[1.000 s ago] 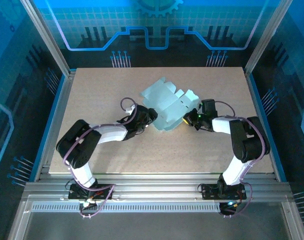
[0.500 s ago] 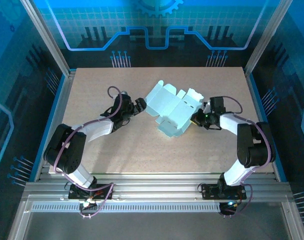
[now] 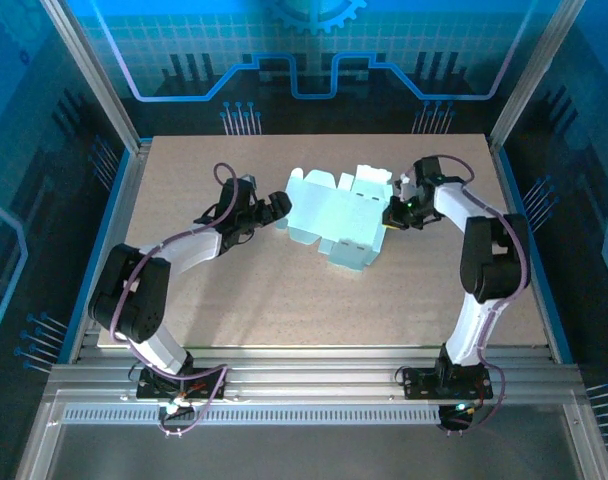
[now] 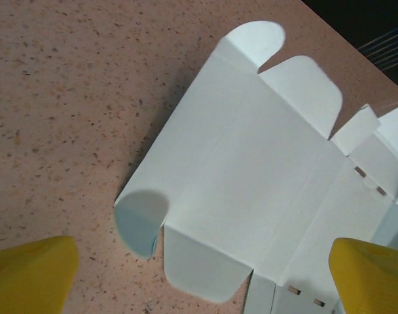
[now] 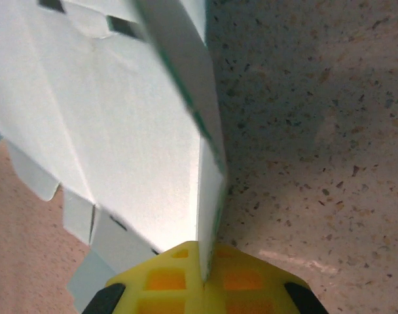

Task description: Fold the paper box

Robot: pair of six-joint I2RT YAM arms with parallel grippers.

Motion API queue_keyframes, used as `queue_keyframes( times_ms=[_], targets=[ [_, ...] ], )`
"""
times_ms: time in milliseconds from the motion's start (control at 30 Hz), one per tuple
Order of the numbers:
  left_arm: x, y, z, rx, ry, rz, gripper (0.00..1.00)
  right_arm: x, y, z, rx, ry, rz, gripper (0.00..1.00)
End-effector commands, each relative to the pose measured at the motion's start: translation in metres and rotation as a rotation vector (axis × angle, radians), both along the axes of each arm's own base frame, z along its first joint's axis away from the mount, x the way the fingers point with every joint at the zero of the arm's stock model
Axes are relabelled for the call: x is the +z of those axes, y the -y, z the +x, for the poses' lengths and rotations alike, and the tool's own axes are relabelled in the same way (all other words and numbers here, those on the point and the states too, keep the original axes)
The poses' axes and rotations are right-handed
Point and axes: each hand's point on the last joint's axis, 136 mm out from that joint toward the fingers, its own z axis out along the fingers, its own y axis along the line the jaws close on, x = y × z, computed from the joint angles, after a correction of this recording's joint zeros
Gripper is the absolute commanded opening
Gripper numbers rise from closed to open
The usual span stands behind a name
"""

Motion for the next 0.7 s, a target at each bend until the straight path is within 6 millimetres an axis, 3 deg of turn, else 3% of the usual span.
queue_keyframes(
  times_ms=[0,233,467,667],
  targets=[
    [-0.006,0.007,0.0,-0.061,-0.031,0.001,0.99,-0.006,0.002,-0.014,0.05,-0.095,-0.032,0.0],
    [-0.009,0.023,-0.001,-0.107,-0.042,0.011,0.99,0.002,-0.006,0.003,0.006,0.008,-0.045,0.34],
    [-0.011,0.052,-0.003,-0.182,-0.046,0.04,0.97,0.001,-0.012,0.0,-0.063,0.047,0.036,0.37],
    [-0.023,0.081,0.003,-0.271,-0.1,0.036,0.82,-0.01,0.004,-0.002,-0.198,0.042,0.029,0.38]
  ],
)
